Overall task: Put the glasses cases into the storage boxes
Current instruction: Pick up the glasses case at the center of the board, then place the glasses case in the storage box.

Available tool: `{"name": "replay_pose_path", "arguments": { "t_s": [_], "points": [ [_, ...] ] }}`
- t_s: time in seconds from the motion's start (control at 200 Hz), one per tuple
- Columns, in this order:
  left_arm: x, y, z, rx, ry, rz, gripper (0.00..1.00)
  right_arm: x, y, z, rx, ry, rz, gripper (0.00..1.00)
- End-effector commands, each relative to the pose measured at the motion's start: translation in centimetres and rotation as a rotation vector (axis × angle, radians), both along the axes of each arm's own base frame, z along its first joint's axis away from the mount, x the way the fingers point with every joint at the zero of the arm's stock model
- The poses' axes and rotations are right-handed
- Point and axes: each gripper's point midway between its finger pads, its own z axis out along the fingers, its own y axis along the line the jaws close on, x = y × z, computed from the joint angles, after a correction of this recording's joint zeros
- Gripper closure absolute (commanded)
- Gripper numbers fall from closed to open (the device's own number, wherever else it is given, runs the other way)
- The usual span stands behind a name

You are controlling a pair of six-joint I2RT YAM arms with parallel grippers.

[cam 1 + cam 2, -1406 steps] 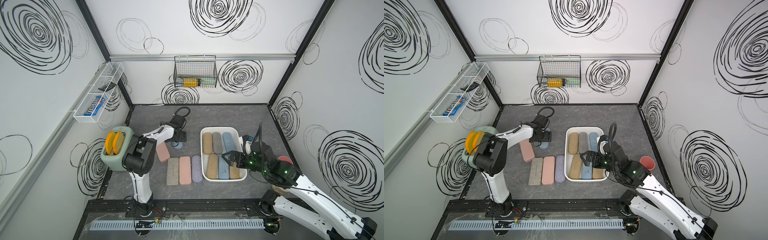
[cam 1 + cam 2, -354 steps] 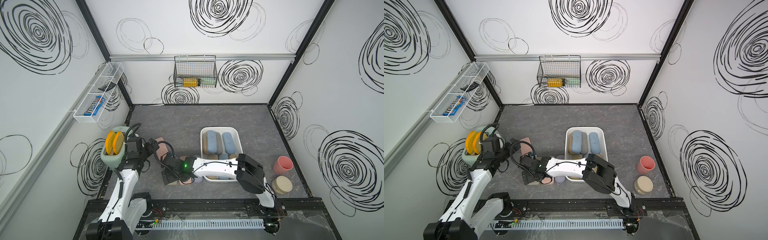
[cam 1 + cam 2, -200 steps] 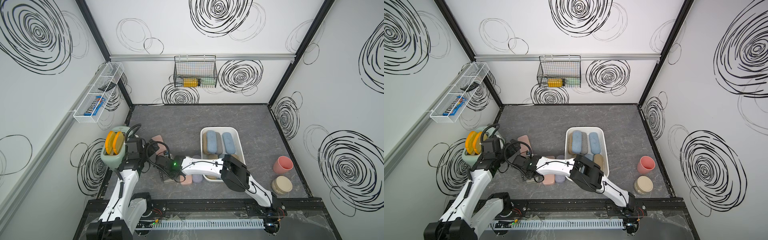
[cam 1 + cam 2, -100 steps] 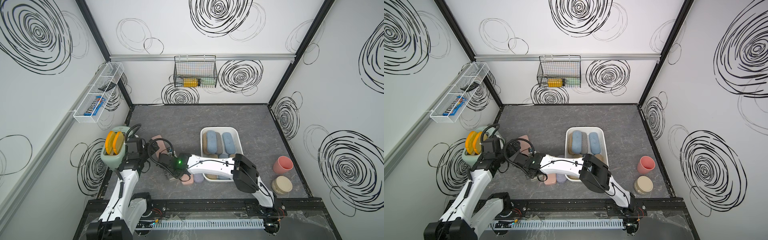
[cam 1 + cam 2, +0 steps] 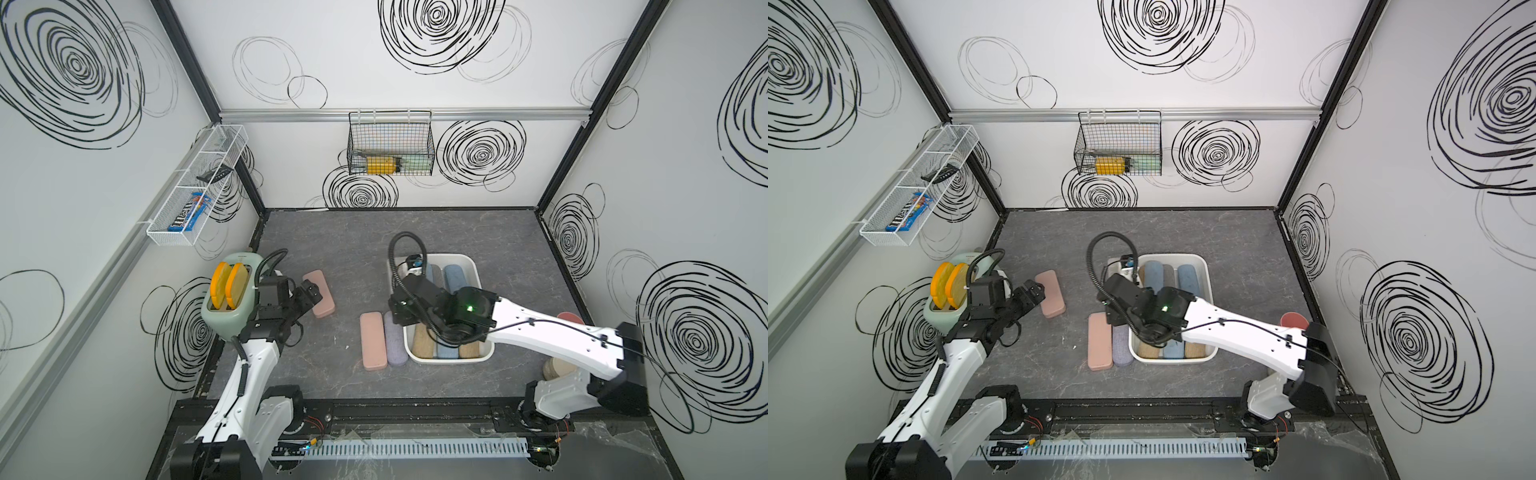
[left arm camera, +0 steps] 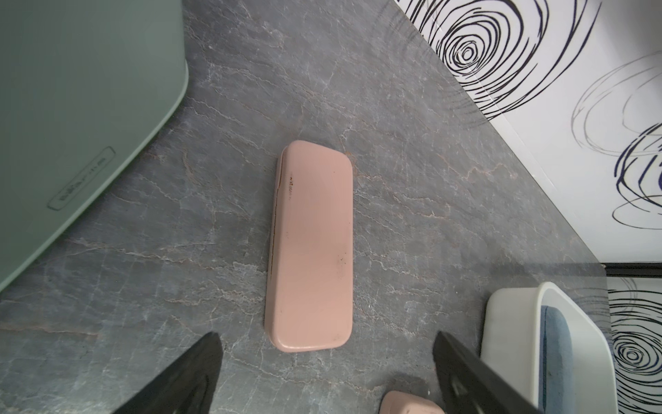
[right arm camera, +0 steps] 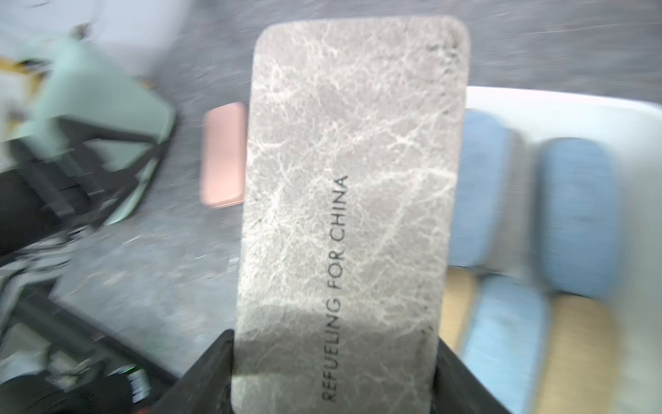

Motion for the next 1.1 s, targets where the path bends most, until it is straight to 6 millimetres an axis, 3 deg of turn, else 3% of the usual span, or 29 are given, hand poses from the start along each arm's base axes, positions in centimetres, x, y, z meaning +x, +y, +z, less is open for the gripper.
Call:
{"name": "replay_pose_path", "arguments": {
  "t_s": [0.0,0.065,0.17,0.34,0.796,1.096],
  "points": [
    [0.8,-0.7,0.5,-0.011,-0.039,-0.031,0.04,3.1,-4.4,0.1,0.010,-0.094,-0.049,0.37],
    [0.9,-0.9,0.4,-0.012,-0.033,-0.041,0.04,4.5,-7.3,-1.4,-0.003,-0.090,-0.084,0.37],
    [0.9,-1.3,0.3,-0.014,-0.033,-0.058,0.04,6.6,-10.3,-3.8,-0.001,-0.083,-0.103,0.38],
    [0.8,-1.9,0.4,-0.007,-0.033,-0.076,0.04,9.2,-12.4,-6.7,0.022,-0.087,-0.103,0.40],
    [0.9,-2.2,0.6,-0.011,-0.043,-0.090,0.04,12.2,-9.6,-11.9,0.014,0.061,-0.015,0.44],
    [0.9,-2.4,0.5,-0.019,-0.042,-0.096,0.04,12.0,-7.0,-12.6,-0.001,0.071,0.033,0.44]
  ]
}}
